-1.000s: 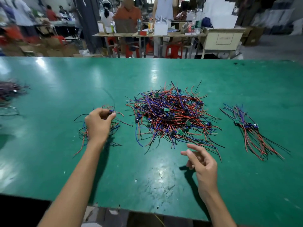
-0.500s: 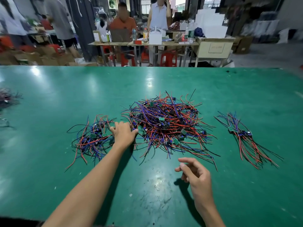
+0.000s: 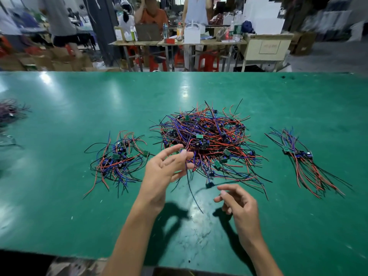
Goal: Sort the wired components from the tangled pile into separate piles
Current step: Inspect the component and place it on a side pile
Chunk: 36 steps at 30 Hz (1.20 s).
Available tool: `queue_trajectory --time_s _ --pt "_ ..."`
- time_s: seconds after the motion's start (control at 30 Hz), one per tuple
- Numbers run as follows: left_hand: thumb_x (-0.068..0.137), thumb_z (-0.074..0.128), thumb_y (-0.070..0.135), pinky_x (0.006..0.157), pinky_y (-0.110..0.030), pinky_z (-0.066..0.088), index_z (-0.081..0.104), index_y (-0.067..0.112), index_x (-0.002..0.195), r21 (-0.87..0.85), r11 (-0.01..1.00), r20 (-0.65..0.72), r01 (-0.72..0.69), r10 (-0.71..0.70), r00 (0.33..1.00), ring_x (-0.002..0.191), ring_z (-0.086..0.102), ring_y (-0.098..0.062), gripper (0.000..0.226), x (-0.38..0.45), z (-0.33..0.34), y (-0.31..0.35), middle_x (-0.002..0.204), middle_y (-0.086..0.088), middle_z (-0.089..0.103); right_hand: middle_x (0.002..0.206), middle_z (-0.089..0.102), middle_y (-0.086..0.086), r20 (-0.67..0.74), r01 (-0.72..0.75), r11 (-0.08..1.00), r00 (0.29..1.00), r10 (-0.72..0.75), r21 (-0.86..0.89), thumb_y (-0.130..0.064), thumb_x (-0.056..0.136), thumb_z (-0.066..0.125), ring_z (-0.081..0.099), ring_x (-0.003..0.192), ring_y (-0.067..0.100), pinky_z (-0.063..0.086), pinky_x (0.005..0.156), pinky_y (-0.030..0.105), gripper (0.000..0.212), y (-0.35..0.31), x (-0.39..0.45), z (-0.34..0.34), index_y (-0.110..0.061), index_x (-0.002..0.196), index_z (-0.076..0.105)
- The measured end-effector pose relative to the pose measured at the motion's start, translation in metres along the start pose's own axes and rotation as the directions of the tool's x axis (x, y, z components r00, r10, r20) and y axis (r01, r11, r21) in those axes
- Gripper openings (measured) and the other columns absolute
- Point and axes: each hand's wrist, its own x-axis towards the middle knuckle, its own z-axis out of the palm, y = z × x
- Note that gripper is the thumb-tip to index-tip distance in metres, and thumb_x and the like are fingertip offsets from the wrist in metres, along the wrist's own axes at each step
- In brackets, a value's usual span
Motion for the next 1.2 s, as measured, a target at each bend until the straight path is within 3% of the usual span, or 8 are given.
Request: queue_trajectory --time_s 0.17,0.43,0.63,0.9,0.97,1.07,1.13,1.2 --pt "0.096 0.063 0.024 0.068 -0.019 0.056 0.065 0.02 0.124 -0.036 0.998 0.051 0.059 -0.057 0.997 0.073 0.071 -0.011 0.028 0.007 0.007 0.003 0.113 0.001 0.076 0.072 0.073 0.016 -0.001 -0.007 1.0 1.0 0.007 -0.004 0.005 0.093 0.064 0.061 0.059 0.006 0.045 0.052 0.015 0.016 -0.004 -0.003 0.0 -0.007 0.091 0.074" --pt "0.095 0.065 0.017 0.069 -0.019 0.057 0.064 0.018 0.126 -0.001 0.99 0.034 0.14 -0.14 0.99 0.069 0.066 -0.009 0.031 0.004 -0.001 -0.012 0.113 0.002 0.076 0.074 0.075 0.008 -0.037 -0.058 0.988 0.998 0.054 -0.145 -0.003 0.094 0.065 0.068 0.066 0.009 0.049 0.056 0.015 0.02 0.002 -0.002 0.003 -0.019 0.088 0.076" --pt "0.067 0.083 0.031 0.063 -0.021 0.054 0.074 0.023 0.111 0.132 0.991 -0.046 0.018 -0.012 0.999 0.06 0.063 -0.014 0.046 0.001 -0.013 0.004 0.096 0.0 0.078 0.075 0.076 0.003 -0.043 -0.081 0.964 0.996 0.073 -0.252 -0.007 0.095 0.066 0.073 0.069 0.015 0.05 0.06 0.019 0.019 0.003 0.0 0.004 -0.022 0.089 0.076" --pt "0.082 0.082 0.021 0.053 -0.015 0.05 0.077 0.022 0.105 0.329 0.928 -0.135 -0.177 0.232 0.963 0.058 0.066 -0.011 0.024 0.03 -0.049 0.027 0.091 -0.001 0.079 0.074 0.075 0.001 -0.059 -0.071 0.957 0.997 0.056 -0.282 -0.007 0.094 0.066 0.072 0.068 0.015 0.052 0.062 0.022 0.023 0.005 -0.001 0.004 -0.027 0.086 0.075" --pt "0.084 0.082 0.02 0.055 -0.017 0.052 0.076 0.019 0.106 0.419 0.889 -0.256 -0.184 0.31 0.916 0.057 0.066 -0.009 0.023 0.056 -0.074 0.032 0.091 -0.003 0.078 0.079 0.076 -0.006 -0.091 -0.036 0.94 0.996 0.006 -0.34 -0.009 0.094 0.067 0.071 0.072 0.011 0.054 0.067 0.029 0.024 0.006 -0.001 0.005 -0.03 0.087 0.075" --pt "0.084 0.081 0.023 0.084 -0.037 0.059 0.075 0.015 0.113 0.676 0.737 -0.359 -0.011 0.342 0.869 0.082 0.073 -0.023 0.03 0.09 -0.115 0.027 0.101 -0.007 0.076 0.102 0.068 -0.024 -0.088 0.088 0.803 0.981 -0.172 -0.589 -0.015 0.093 0.067 0.06 0.097 -0.003 0.049 0.083 0.024 0.026 0.005 -0.002 0.007 -0.04 0.099 0.07" --pt "0.083 0.082 0.027 0.094 -0.041 0.054 0.075 0.017 0.115 0.816 0.553 -0.371 0.17 0.274 0.887 0.103 0.069 -0.028 0.033 0.099 -0.135 0.016 0.111 -0.011 0.075 0.123 0.059 -0.019 -0.003 0.118 0.643 0.983 -0.185 -0.756 -0.02 0.095 0.065 0.044 0.115 -0.001 0.04 0.1 0.028 0.032 0.008 0.0 0.01 -0.037 0.122 0.066" --pt "0.083 0.082 0.027 0.096 -0.043 0.05 0.075 0.02 0.115 0.864 0.413 -0.408 0.286 0.246 0.879 0.119 0.057 -0.034 0.034 0.094 -0.14 0.005 0.117 -0.018 0.07 0.13 0.055 -0.009 0.032 0.089 0.498 0.992 -0.122 -0.863 -0.028 0.098 0.064 0.038 0.119 0.011 0.034 0.102 0.032 0.034 0.012 0.003 0.011 -0.029 0.131 0.066"
